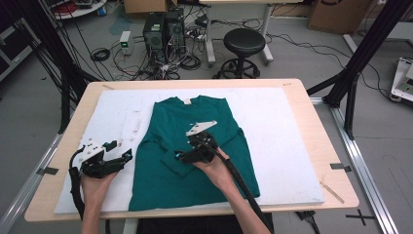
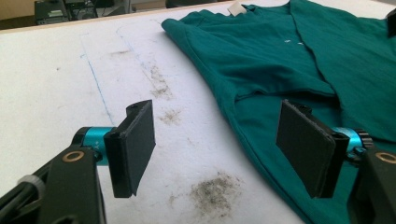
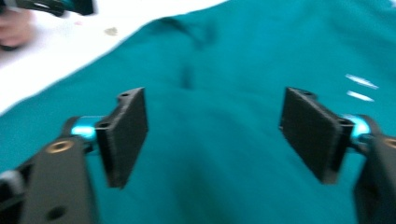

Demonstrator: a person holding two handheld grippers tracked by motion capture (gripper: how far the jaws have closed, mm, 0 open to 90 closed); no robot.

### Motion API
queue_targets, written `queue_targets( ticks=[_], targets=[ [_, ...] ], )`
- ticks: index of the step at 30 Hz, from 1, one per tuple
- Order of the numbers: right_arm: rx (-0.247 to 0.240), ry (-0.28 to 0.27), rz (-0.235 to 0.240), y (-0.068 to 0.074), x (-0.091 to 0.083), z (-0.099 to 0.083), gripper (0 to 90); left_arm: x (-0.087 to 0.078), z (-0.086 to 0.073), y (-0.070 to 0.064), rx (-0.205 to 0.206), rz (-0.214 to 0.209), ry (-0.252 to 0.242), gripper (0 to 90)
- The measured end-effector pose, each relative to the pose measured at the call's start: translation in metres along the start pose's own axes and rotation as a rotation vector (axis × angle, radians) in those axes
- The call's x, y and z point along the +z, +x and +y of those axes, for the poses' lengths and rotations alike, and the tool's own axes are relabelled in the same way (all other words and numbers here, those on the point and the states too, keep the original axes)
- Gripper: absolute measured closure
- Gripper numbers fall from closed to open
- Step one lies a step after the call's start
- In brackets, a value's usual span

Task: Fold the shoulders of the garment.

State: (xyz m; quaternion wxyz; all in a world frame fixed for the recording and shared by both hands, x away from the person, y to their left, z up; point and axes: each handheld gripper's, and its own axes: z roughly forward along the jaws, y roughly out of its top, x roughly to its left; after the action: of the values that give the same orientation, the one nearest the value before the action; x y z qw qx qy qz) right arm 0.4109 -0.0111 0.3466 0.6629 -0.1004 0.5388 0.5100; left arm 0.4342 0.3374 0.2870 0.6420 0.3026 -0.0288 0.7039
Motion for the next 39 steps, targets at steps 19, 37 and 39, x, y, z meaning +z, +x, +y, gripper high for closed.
queue_targets(
  ticks=[19, 37, 39],
  targets=[
    [0.105, -0.195, -0.213, -0.074, -0.121, -0.091, 20.5, 0.0, 0.0, -0.001, 0.01, 0.003, 0.001, 28.5],
    [0.199, -0.271, -0.342, -0.102, -0.152, -0.143, 20.5, -0.001, 0.0, -0.005, 0.042, 0.012, -0.005, 28.6],
    [0.2, -0.265, -0.343, -0.103, -0.151, -0.145, 20.5, -0.003, 0.001, -0.005, 0.043, 0.012, -0.014, 28.5]
  ],
)
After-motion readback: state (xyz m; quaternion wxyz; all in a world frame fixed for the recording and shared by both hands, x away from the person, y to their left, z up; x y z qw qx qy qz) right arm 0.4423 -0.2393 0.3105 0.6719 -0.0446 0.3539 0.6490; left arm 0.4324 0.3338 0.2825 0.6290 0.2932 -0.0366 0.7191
